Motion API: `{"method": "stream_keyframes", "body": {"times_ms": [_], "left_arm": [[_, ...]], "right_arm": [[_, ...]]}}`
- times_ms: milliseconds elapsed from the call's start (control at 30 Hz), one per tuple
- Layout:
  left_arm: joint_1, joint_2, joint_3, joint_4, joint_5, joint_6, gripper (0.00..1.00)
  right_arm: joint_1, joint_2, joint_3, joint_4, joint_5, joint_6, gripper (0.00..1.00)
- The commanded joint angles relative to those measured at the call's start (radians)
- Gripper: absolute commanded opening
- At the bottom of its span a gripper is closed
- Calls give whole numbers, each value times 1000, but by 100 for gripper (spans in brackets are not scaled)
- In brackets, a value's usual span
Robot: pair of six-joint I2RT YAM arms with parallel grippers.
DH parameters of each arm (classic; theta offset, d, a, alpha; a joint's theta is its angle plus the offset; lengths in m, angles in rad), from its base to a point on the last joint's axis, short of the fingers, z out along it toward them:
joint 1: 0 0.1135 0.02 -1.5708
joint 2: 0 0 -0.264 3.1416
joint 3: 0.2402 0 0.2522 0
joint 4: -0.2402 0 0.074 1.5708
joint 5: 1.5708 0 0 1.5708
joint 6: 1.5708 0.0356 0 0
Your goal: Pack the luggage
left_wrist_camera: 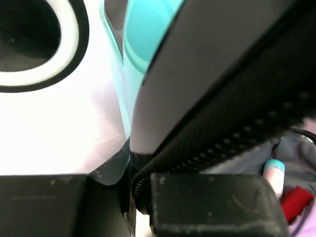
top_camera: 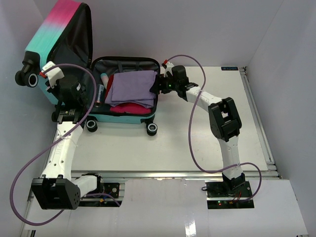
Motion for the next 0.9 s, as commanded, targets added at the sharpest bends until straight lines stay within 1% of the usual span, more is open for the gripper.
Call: {"method": "stream_keyframes", "body": {"times_ms": [0, 133, 200, 267, 300, 400, 467, 533, 667, 733, 767, 867], "left_arm": [[-156, -81, 82, 85, 345, -63, 0], [-197, -82, 107, 73, 374, -33, 0], [-207, -83, 115, 67, 389, -31, 0], [-210, -86, 120, 65, 419, -37, 0], [-212, -86, 122, 65, 433, -43, 0], [-215, -78, 130, 32, 507, -56, 0], [-217, -66, 139, 27, 551, -60, 0], [-220, -50, 142, 18, 598, -65, 0], [-224, -42, 137, 12, 726, -80, 0], [-225, -45, 138, -3, 836, -76, 0], [-225, -45, 141, -17, 876, -72, 1], [-226, -43, 146, -71, 964, -75, 18]], "right_arm": [[18, -105, -1, 95, -60, 22, 69], [19, -109, 41, 109, -101, 54, 71], [18, -117, 39, 140, -120, 83, 71], [18, -114, 34, 223, -162, 124, 69], [19, -104, 47, 226, -178, 138, 69], [25, -49, 147, 251, -241, 188, 63], [33, -33, 171, 280, -270, 214, 60], [45, -19, 185, 345, -286, 238, 58], [55, 58, 256, 440, -340, 326, 52], [55, 69, 266, 469, -345, 368, 49], [56, 71, 261, 490, -348, 381, 49], [57, 78, 262, 532, -370, 401, 49]]}}
